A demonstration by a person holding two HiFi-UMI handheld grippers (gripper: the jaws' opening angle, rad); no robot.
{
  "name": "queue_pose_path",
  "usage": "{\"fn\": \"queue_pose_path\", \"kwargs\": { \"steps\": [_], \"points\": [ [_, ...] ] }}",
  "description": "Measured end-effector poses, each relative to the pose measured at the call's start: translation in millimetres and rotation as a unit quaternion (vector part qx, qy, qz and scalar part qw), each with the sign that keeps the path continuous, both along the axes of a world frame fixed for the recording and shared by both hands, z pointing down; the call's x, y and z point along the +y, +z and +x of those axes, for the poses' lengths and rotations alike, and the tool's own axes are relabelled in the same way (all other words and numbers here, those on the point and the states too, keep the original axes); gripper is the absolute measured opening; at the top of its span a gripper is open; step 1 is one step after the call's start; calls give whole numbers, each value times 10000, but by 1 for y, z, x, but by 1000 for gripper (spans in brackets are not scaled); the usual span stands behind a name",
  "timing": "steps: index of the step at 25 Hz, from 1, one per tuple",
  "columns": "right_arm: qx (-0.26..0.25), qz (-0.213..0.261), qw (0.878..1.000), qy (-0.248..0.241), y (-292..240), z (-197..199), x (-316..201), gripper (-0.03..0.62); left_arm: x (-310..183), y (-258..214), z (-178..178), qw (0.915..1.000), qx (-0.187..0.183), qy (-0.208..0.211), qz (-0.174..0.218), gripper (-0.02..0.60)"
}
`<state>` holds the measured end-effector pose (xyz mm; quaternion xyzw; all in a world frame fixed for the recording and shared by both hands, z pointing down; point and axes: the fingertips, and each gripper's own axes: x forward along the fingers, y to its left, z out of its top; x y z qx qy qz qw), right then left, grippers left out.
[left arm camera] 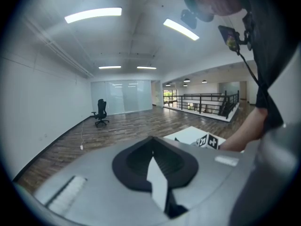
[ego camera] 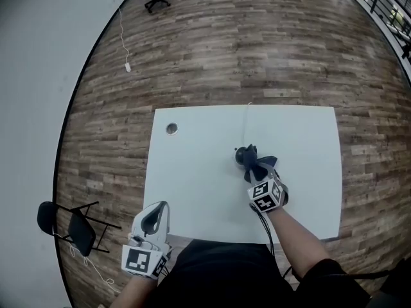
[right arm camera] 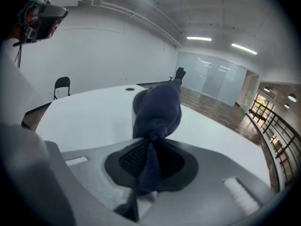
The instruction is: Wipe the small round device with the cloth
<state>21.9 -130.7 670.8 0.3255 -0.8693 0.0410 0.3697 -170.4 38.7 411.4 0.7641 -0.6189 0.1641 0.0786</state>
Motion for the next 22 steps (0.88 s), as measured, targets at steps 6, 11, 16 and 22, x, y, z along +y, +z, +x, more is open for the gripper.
{"fn": "queue_pose_path", "kwargs": {
  "steps": [6, 11, 16, 22],
  "points": [
    [-219, -377, 9990, 116, 1, 11, 16, 49, -2, -4, 0, 9999, 64, -13, 104, 3],
    [-657, 1169, 9906, 266, -98, 26, -18, 49, -2, -5, -1, 9996, 133, -95, 251, 3],
    [-441, 1446, 9883, -200, -116, -7, -36, 49, 0, -7, -5, 9993, 195, -157, 277, 3],
    [-199, 986, 9933, -571, -77, -29, -17, 49, 13, -3, -13, 9987, 237, -379, 231, 3]
  ]
}}
